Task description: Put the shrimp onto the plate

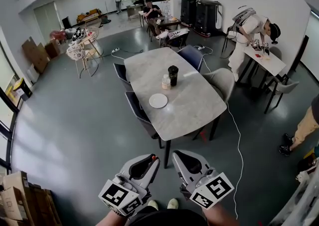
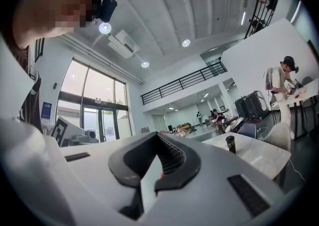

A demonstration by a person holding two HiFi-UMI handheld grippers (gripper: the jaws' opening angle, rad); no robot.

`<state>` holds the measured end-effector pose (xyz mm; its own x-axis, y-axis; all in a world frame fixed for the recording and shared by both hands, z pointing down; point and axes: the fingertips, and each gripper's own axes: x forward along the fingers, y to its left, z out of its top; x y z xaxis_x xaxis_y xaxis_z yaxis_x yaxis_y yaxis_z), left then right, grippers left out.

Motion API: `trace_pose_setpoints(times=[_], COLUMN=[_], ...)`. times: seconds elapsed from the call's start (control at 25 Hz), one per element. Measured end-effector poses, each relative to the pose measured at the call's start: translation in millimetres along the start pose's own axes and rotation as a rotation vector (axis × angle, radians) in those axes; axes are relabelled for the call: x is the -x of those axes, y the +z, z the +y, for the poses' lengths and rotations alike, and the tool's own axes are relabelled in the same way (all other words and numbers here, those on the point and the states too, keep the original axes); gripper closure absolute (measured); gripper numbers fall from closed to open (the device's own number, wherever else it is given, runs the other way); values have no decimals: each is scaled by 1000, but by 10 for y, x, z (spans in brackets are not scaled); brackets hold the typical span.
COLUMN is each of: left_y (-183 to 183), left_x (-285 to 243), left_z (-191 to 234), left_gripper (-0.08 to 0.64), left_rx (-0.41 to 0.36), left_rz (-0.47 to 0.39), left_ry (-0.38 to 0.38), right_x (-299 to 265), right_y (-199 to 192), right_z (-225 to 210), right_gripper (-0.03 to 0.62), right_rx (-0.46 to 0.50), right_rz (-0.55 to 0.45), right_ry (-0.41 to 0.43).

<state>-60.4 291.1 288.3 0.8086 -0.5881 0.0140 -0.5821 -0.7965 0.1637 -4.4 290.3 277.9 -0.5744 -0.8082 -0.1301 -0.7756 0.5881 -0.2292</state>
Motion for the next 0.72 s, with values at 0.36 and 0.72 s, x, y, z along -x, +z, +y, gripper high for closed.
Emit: trace_pose_setpoints(times=[0.36,0.72], left_y=[-17,-55], left_x=[-210,-515], left_z=[-19,381], left_gripper=[506,506], left_rx=[-2,13], left_rz=[-3,-9], left_ry=[24,15], right_x=[90,-206], right_y=[35,-74], right_z=[-237,-564], right_gripper=[591,591], right_rx=[-11,-18], right_rz=[-13,6], right_ry=[2,-34])
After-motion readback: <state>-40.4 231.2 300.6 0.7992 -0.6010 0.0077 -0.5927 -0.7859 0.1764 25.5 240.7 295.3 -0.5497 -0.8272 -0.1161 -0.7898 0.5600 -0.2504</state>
